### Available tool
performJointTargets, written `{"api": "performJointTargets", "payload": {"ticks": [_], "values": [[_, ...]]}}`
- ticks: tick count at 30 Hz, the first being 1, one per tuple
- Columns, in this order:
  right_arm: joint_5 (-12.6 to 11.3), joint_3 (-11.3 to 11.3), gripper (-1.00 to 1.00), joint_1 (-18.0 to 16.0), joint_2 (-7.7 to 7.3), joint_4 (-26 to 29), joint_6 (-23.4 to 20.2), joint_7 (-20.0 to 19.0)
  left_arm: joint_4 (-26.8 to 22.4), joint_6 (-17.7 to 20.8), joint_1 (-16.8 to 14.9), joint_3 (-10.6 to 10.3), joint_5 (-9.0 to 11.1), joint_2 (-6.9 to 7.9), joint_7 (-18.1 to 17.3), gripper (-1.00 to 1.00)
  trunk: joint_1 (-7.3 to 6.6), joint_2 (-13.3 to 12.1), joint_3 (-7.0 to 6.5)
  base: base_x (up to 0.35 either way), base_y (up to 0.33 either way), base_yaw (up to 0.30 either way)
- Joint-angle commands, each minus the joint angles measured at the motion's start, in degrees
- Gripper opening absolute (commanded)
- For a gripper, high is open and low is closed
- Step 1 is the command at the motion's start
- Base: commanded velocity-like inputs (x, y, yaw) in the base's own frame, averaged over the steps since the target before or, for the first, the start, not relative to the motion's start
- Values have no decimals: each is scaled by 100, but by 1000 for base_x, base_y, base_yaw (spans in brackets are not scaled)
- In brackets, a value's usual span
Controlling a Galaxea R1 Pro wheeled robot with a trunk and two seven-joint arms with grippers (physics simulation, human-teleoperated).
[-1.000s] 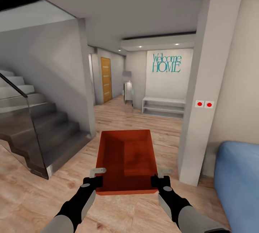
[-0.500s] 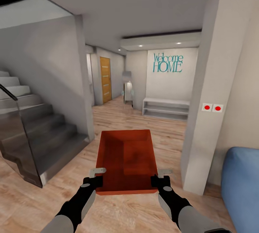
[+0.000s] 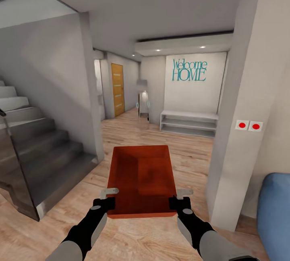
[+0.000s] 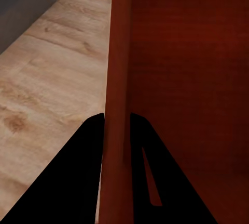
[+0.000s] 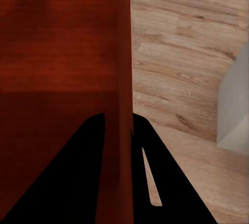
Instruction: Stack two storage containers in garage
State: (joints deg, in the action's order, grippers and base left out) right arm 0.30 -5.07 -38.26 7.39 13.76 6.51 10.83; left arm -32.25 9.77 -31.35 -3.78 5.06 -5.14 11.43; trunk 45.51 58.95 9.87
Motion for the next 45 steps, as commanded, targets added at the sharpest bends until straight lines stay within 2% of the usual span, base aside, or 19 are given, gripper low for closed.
{"api": "performJointTargets", "payload": {"ticks": [1, 45], "values": [[-131, 226, -100, -6, 0, -14, 18, 507, -27, -159, -2, 27, -93, 4, 91, -100, 4, 5, 8, 324, 0, 0], [-166, 226, -100, -6, 0, -14, 17, 481, -29, -159, -2, 27, -93, 4, 89, -100, 4, 5, 8, 324, 0, 0]]}}
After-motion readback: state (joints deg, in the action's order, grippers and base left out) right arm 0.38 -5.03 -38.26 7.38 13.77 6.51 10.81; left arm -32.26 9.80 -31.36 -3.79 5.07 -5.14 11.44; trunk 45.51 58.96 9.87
